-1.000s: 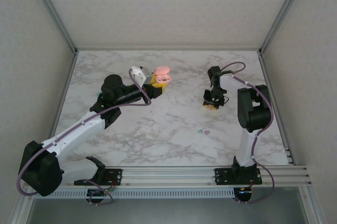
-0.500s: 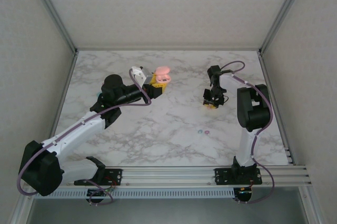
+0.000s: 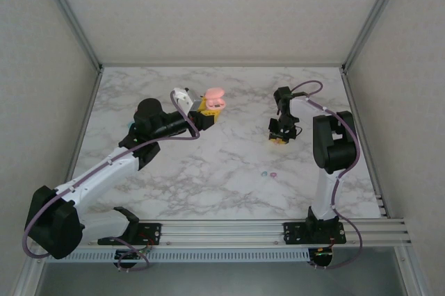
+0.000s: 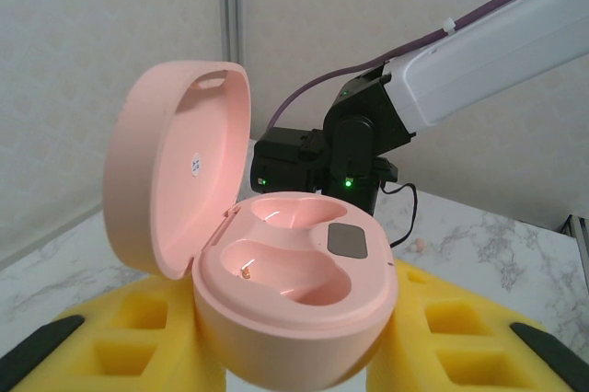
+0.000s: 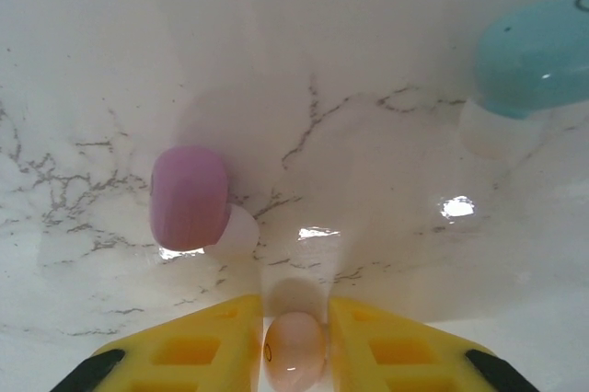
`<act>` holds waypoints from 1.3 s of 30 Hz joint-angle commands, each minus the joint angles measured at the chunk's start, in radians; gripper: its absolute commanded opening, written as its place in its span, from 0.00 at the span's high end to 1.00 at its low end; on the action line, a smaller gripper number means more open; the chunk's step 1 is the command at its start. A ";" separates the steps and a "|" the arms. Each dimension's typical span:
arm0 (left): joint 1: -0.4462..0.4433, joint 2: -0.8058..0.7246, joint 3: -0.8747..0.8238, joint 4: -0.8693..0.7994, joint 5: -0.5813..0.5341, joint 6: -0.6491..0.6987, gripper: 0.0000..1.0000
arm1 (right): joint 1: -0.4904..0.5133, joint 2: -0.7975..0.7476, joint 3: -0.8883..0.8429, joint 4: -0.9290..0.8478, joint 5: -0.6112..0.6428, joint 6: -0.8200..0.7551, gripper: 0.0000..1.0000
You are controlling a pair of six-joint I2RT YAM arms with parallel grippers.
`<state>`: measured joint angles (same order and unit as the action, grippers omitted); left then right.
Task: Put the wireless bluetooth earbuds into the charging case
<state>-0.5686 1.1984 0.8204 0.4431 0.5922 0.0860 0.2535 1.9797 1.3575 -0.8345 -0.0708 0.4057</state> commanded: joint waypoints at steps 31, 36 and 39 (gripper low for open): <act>0.148 -0.012 -0.078 0.154 0.040 -0.070 0.78 | 0.010 -0.352 0.039 0.554 -1.156 0.456 0.82; 0.150 0.004 -0.074 0.154 0.075 -0.041 0.78 | 0.040 -0.360 0.050 0.589 -1.225 0.473 0.82; 0.150 0.006 -0.072 0.153 0.093 -0.022 0.78 | 0.064 -0.358 0.074 0.579 -1.246 0.462 0.82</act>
<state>-0.4232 1.2003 0.7471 0.5507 0.6346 0.0376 0.2924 1.6325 1.3827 -0.2905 -1.2259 0.8459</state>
